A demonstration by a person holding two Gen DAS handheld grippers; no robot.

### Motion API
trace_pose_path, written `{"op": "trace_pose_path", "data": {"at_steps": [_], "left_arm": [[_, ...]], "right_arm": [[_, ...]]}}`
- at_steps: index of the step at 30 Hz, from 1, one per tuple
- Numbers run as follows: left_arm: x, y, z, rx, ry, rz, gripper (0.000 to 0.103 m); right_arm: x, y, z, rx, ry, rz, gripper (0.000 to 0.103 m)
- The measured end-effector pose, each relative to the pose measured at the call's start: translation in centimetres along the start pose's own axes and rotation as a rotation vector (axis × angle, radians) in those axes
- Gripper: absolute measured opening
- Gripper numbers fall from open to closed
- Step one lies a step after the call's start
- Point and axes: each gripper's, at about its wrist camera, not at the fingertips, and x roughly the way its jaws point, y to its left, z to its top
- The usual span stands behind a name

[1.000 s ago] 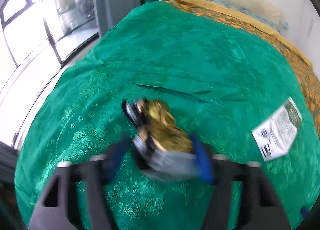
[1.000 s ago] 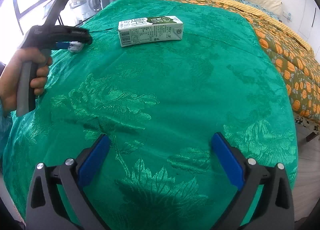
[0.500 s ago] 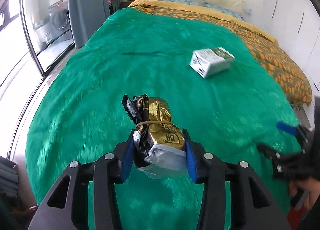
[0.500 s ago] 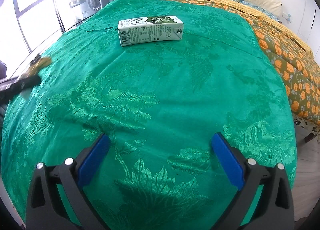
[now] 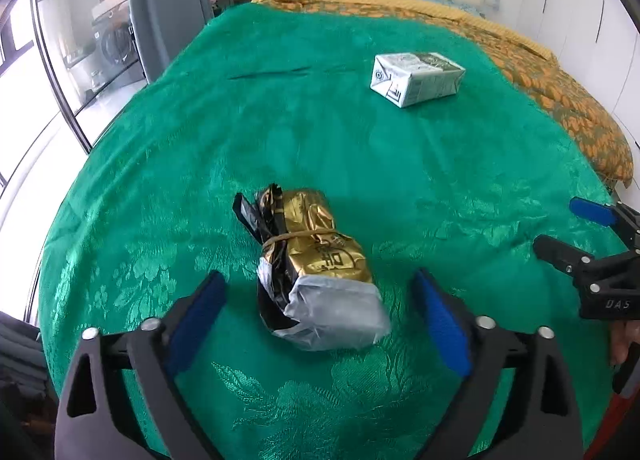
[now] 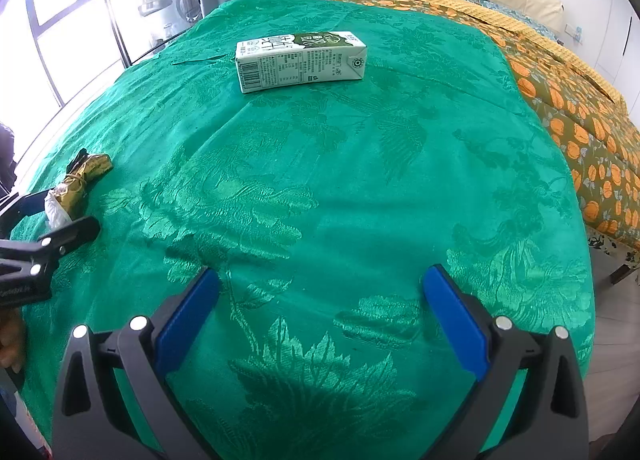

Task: Collect trash
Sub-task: 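Grasp the gold-wrapped bundle with the left tool while the right tool grasps the milk carton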

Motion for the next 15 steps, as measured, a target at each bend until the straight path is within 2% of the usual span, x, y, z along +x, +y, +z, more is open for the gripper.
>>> {"op": "trace_pose_path", "data": {"at_steps": [5,8,12,15], "left_arm": [[0.2,-0.1,0.0,0.006,0.007,-0.003,0.097],[0.2,-0.2,0.0,0.003,0.006,0.001,0.098],[0.3,-0.3,0.0,0.000,0.006,0.007,0.098],[0.3,-0.3,0.0,0.000,0.006,0.006,0.098]], "right_arm": [[-0.2,0.3,-0.1,-0.006,-0.001,-0.018,0.098],[-0.1,0.3,1.2,0.018,0.023,-0.019,0.098],[-0.7,0.9,7.4,0.128,-0.070,0.029,0.098],[1.6,0.8,13.4,0.317,-0.066,0.046,0.098]]}}
